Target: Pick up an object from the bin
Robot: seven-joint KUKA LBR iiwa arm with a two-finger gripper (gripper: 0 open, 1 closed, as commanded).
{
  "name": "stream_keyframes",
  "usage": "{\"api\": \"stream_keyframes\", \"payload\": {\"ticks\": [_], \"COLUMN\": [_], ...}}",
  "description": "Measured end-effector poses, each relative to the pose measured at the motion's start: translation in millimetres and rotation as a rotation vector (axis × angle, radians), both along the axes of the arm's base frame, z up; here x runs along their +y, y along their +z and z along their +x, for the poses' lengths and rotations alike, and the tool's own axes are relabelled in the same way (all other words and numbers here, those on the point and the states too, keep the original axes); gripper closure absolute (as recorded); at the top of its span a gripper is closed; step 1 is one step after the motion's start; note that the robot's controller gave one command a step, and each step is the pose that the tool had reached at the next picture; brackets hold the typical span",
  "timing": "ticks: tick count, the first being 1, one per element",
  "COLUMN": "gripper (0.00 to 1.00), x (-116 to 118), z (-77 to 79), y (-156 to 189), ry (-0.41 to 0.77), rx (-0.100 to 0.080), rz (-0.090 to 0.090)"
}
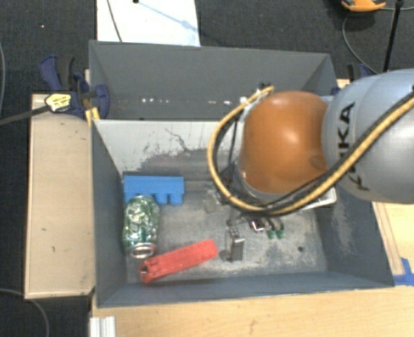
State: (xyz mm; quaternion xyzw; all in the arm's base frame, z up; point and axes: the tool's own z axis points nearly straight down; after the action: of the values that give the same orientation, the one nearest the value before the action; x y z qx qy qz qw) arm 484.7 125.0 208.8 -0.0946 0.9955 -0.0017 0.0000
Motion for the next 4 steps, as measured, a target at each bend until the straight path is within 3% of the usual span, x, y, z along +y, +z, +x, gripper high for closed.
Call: {"api": "stream_keyframes", "payload": {"ticks": [1,2,3,4], "gripper": [0.00,0.00,1.00,1.00], "x": [15,15,18,18], "z": [0.9,-2.0,14.3,14.3], "y": [-32,-79,-137,-137], "ry": [0.121,0.282,0.476,0.475], "rx": [-0.011,-0.002,-0.013,-0.013], "rz": [0.008,0.002,0.006,0.006]}}
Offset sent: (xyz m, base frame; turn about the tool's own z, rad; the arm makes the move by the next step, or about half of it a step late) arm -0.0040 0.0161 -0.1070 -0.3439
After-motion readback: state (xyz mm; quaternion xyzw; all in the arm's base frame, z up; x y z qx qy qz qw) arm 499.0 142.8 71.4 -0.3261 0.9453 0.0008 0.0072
